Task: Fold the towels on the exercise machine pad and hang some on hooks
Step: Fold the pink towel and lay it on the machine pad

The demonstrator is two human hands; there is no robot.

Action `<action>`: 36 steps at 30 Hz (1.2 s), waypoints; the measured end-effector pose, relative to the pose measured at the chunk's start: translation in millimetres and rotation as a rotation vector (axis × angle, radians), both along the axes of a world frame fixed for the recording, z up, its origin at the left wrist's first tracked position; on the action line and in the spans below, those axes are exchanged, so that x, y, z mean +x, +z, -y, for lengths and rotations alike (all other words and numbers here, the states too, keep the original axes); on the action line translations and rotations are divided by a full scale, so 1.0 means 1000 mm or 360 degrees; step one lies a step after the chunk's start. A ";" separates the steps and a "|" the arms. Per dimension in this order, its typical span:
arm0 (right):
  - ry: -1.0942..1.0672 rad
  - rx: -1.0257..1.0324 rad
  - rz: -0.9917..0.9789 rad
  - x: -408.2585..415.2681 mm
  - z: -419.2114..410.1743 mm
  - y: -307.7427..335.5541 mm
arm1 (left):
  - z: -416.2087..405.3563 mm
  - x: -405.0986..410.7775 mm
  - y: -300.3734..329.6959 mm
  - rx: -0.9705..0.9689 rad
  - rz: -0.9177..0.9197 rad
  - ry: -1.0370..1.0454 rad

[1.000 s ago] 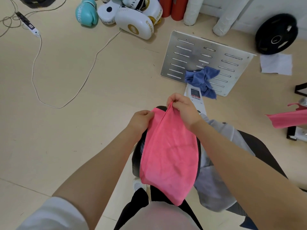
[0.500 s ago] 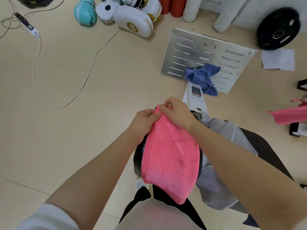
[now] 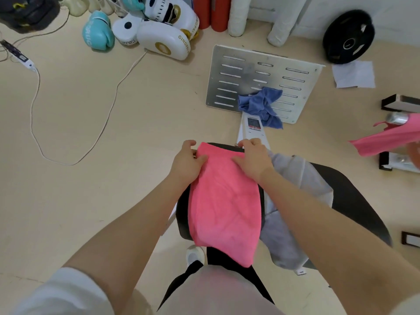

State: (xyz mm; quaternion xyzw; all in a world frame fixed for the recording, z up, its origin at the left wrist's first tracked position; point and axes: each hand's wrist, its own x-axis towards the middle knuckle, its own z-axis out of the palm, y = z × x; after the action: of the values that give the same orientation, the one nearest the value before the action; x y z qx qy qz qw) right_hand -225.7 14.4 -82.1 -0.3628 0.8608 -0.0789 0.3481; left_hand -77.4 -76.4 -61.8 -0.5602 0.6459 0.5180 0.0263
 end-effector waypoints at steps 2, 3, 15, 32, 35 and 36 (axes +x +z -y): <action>-0.0102 -0.0045 0.0084 0.010 -0.012 0.003 | -0.005 0.008 0.004 -0.0163 0.0086 -0.0080; -0.0151 -0.0051 0.0109 0.014 -0.019 0.004 | -0.008 0.013 0.007 -0.0236 0.0135 -0.0127; -0.0630 -0.0286 0.0038 0.068 -0.081 0.043 | -0.067 0.061 0.026 -0.0318 -0.0002 -0.0133; -0.0797 -0.0445 0.0017 0.112 -0.109 0.055 | -0.100 0.093 0.034 -0.0481 0.0132 0.0060; -0.0921 -0.0504 0.0053 0.118 -0.110 0.054 | -0.112 0.099 0.022 -0.0317 0.0077 -0.0034; -0.0945 -0.0505 0.0091 0.120 -0.111 0.053 | -0.114 0.101 0.020 -0.0314 0.0055 -0.0050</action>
State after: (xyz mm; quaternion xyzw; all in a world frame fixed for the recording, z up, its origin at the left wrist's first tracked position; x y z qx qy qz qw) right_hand -105.6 125.9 -29.0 -0.1434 0.8958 -0.3200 0.2732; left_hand 23.4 37.8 -41.8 -0.5587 0.7019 0.4417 -0.0098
